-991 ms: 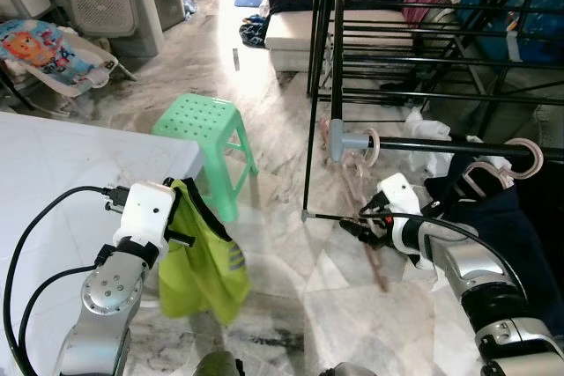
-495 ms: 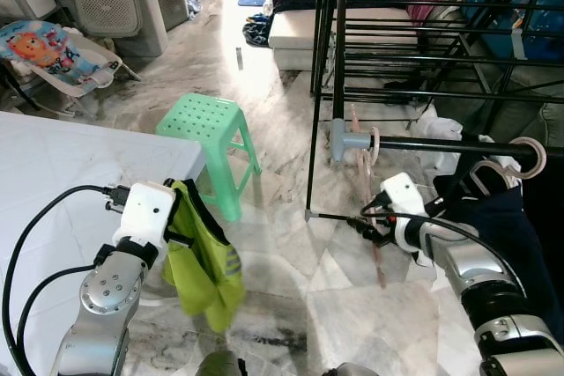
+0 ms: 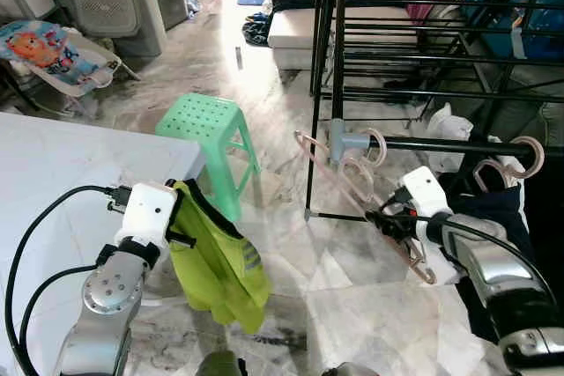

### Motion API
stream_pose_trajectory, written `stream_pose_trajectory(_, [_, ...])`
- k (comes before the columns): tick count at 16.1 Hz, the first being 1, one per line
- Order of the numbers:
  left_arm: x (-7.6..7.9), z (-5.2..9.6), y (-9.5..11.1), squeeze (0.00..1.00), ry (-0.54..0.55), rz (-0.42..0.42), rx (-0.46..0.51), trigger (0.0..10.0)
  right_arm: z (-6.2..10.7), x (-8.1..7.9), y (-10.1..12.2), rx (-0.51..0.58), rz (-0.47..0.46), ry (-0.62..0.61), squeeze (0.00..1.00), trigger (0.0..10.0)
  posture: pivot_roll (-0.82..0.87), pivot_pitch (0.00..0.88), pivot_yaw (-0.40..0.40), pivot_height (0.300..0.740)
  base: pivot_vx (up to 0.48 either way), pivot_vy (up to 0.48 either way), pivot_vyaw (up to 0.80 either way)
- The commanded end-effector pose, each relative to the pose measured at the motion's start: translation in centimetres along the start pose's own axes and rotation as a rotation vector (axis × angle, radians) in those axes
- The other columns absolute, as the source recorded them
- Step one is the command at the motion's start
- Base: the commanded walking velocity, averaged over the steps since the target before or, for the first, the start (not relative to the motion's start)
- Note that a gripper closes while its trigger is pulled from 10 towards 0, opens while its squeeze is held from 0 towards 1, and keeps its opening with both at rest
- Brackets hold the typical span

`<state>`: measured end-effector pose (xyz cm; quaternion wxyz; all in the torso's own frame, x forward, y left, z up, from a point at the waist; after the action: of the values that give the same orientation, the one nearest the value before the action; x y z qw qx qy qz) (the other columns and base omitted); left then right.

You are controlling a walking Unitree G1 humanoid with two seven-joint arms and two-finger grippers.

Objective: Hang hanger

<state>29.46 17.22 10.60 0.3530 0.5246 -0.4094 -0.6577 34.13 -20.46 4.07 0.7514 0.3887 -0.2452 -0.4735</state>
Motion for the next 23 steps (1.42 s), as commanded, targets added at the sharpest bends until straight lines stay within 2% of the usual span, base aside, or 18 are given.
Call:
stream_pose_trajectory(1, [-0.3, 0.0, 1.0, 0.00, 0.011, -0.016, 0.032, 10.0, 0.4, -0.5, 0.2, -0.002, 0.013, 0.040, 0.00, 6.7, 0.06, 0.055, 0.058, 0.740, 0.000, 0.000, 0.00])
stream_pose_trajectory(2, [-0.3, 0.0, 1.0, 0.00, 0.011, -0.016, 0.031, 10.0, 0.6, -0.4, 0.1, -0.008, 0.014, 0.042, 0.00, 4.5, 0.06, 0.055, 0.058, 0.740, 0.000, 0.000, 0.00])
stream_pose_trajectory(3, [-0.4, 0.0, 0.9, 0.00, 0.013, -0.016, 0.030, 10.0, 1.0, -0.3, -0.1, -0.027, 0.019, 0.061, 0.00, 0.0, 0.06, 0.056, 0.056, 0.740, 0.000, 0.000, 0.00])
stream_pose_trajectory(6, [-0.4, 0.0, 0.8, 0.00, 0.012, -0.017, 0.026, 10.0, 1.8, 1.1, 0.5, -0.038, 0.035, 0.047, 0.00, 0.0, 0.06, 0.056, 0.055, 0.740, 0.000, 0.000, 0.00])
stream_pose_trajectory(10, [-0.2, -0.1, 0.8, 0.00, 0.008, -0.015, 0.026, 10.0, 2.1, 1.7, 0.9, -0.039, 0.045, 0.039, 0.00, 0.0, 0.06, 0.057, 0.054, 0.740, 0.000, 0.000, 0.00])
stream_pose_trajectory(23, [0.1, -0.1, 0.6, 0.00, 0.000, -0.010, 0.018, 10.0, 2.4, 1.7, 2.1, -0.036, 0.076, 0.098, 0.00, 0.0, 0.05, 0.058, 0.046, 0.740, 0.000, 0.000, 0.00])
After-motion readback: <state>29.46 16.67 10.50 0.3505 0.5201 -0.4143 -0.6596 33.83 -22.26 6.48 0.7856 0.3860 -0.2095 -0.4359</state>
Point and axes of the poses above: a point about 5 cm out from each wrist's last joint towards the gripper, its own z axis pointing back from the gripper into the wrist, its own y axis along the axis of the wrist's last joint, x = y × z, the point moved 6 cm from there along -z, pointing out of the wrist towards the gripper, and after that the axes turned 7 degrees about -z, right-handed, at the moved point
